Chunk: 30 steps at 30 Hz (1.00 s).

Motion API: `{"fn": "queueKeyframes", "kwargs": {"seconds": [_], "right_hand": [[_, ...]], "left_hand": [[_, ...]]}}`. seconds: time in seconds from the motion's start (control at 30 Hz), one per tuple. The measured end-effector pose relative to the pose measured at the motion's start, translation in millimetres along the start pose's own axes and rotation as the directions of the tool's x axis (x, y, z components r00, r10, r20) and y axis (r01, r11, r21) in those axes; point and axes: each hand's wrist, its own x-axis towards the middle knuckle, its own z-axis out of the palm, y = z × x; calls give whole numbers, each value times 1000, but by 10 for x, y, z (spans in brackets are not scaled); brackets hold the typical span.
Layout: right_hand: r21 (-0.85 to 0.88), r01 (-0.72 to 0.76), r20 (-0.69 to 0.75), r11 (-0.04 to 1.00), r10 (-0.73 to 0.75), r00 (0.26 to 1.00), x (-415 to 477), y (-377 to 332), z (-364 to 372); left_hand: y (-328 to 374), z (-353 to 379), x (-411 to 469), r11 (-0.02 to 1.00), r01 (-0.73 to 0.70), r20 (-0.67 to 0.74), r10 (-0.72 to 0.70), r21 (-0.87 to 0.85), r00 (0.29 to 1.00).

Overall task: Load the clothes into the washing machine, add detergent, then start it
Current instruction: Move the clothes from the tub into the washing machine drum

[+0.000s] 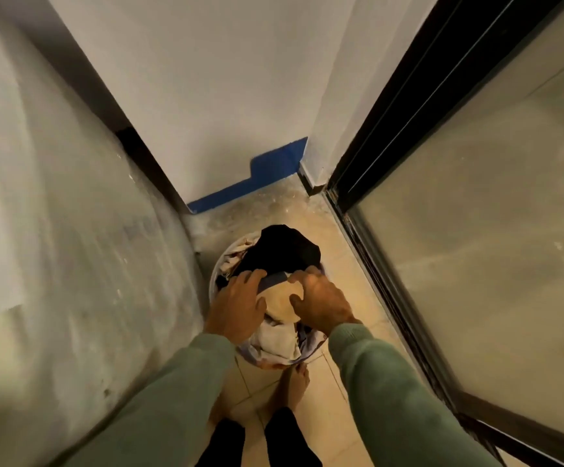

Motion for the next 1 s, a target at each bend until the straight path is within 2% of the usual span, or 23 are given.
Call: {"fn": "queueKeyframes", "kwargs": {"seconds": [0.23,0.4,0.6,0.67,0.87,1.0], "right_hand": [[20,-26,-10,999,27,1000,978,483,419],[-7,-68,-132,998,66,989,1265,592,575],[120,-170,-42,978,176,983,1648,687,919],[73,-153,-14,986,154,988,1686,666,943],[52,-92,-81,994,96,992,1521,539,620],[-2,-6,-119,1000,5,993,1274,355,300]], "left_hand": [[-512,607,515,997,65,11,-66,29,998],[-598,823,692,998,67,14,-67,-16,998],[-744,1083,929,996,80,-15,-81,-45,997],[-762,1109,924,997,72,-26,-73,-42,997],[-722,976,824,996,76,-24,-77,-38,997],[-592,748,669,994,98,12,-98,-46,995]]}}
